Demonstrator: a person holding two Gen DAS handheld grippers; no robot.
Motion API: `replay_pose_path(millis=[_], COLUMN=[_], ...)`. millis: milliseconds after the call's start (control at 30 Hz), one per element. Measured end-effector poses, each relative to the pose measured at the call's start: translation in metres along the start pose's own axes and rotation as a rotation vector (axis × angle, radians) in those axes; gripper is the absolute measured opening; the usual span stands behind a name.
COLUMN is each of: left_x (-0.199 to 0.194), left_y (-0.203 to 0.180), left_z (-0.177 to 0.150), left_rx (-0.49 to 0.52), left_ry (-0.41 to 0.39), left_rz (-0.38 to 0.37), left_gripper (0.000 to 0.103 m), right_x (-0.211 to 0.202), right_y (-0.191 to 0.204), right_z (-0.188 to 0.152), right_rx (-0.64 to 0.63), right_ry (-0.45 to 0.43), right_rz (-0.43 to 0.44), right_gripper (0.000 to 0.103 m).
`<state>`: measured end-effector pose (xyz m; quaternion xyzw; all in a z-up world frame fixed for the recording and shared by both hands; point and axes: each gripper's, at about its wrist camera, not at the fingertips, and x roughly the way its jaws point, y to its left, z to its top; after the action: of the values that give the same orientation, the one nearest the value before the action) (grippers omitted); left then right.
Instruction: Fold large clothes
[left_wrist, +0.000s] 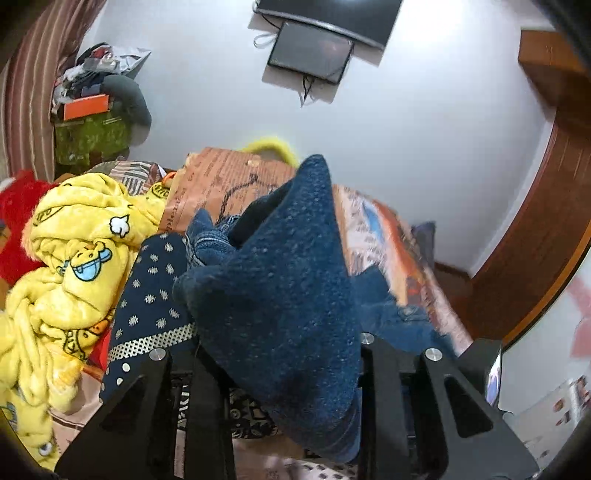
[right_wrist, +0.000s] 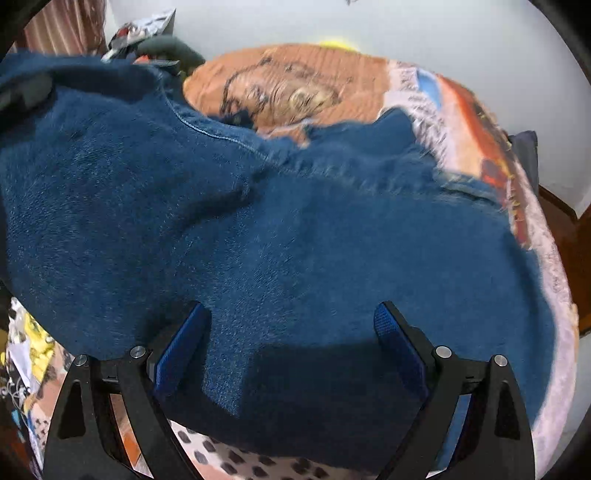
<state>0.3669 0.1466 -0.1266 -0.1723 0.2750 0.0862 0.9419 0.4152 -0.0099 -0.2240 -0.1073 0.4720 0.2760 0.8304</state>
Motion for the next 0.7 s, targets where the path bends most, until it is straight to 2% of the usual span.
replay_pose_path(millis=[100, 233, 367, 467, 533, 633, 700], left_x=[0.012, 0.017, 0.025, 0.035, 0.046, 0.065, 0.084], left_y=[-0.006, -0.022, -0.071, -0.122, -0.152, -0.200, -0.225], left_z=[-0.003, 0.004, 0.010, 0.005, -0.003, -0.028, -0.057], left_rx=[0.038, 0.074, 0.165, 0.255, 0.303, 0.390, 0.459], left_ry=[0.014, 0.018, 0.017, 0.019, 0.041, 0.118, 0.219], left_rz=[0.023, 0.009, -0.035, -0.100, -0.159, -0.238, -0.288], left_gripper=[0.028, 0.028, 0.028, 0.028, 0.028, 0.028, 0.028], right_x=[0.009, -0.005, -0.042, -0.074, -0.094, -0.117, -0.126], right_y=[-0.001, -0.008, -0.037, -0.075, -0.105, -0.149, -0.174], right_z=[-0.007, -0.008, -0.018, -0.037, -0.053, -0.080, -0.091], right_rx=[-0.006, -0.011, 0.053, 0.144, 0.216, 0.319, 0.371], right_ry=[0.014, 0.018, -0.059, -0.118, -0.140, -0.139, -0.131], right_rz=[0.006, 0.052, 0.049, 0.006, -0.050, -0.124, -0.156], right_gripper=[0.091, 0.091, 0.091, 0.091, 0.091, 0.091, 0.091])
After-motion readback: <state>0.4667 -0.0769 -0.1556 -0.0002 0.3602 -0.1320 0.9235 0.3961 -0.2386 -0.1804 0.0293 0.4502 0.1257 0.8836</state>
